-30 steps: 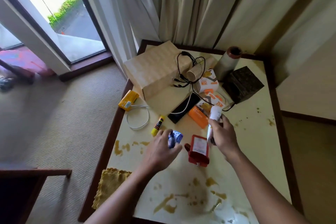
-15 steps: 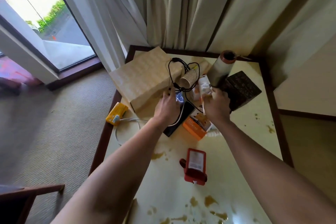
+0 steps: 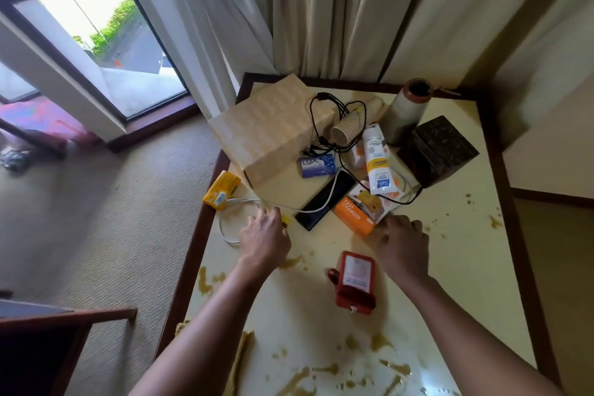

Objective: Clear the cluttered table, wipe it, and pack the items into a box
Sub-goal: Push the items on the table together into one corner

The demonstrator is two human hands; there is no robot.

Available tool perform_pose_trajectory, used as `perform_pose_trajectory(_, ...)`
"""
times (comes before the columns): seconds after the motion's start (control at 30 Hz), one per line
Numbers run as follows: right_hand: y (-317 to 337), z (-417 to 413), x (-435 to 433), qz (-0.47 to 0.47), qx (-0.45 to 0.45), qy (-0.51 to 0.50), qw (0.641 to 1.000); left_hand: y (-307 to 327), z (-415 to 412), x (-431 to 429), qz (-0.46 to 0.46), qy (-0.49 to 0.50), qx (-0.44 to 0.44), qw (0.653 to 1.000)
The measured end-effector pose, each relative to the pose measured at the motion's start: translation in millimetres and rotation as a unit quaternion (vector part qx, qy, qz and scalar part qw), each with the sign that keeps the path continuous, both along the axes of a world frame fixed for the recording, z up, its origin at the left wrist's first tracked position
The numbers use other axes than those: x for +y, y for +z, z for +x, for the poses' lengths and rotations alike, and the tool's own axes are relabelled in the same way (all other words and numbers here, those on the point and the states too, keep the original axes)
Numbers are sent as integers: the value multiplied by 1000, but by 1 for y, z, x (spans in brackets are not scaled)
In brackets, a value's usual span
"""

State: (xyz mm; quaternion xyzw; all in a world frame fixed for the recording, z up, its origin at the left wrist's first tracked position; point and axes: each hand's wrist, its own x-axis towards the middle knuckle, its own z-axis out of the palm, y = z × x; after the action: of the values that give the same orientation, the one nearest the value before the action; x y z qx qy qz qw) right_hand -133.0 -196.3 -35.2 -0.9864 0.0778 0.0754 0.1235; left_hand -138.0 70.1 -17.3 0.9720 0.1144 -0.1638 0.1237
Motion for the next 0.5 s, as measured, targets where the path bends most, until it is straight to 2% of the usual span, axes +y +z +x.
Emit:
perform_pose_trajectory(0.17,0,-4,-1,-36,15,11,999,-1,-2,-3,16,-10,9,1000)
perform_pose_trajectory(0.3,7,-15,-5,-29,-7,-32,999,4,-5,-9,-24,22,-42,999)
perform_pose_trajectory(0.4,14,-14,-11,32,-62,-95,993,23,5,-23,-69,32,-100,992)
perform_pose_trajectory(0.5,28,10,-12,151,-134,-122,972,44,32,-42,-115,33,-111,986)
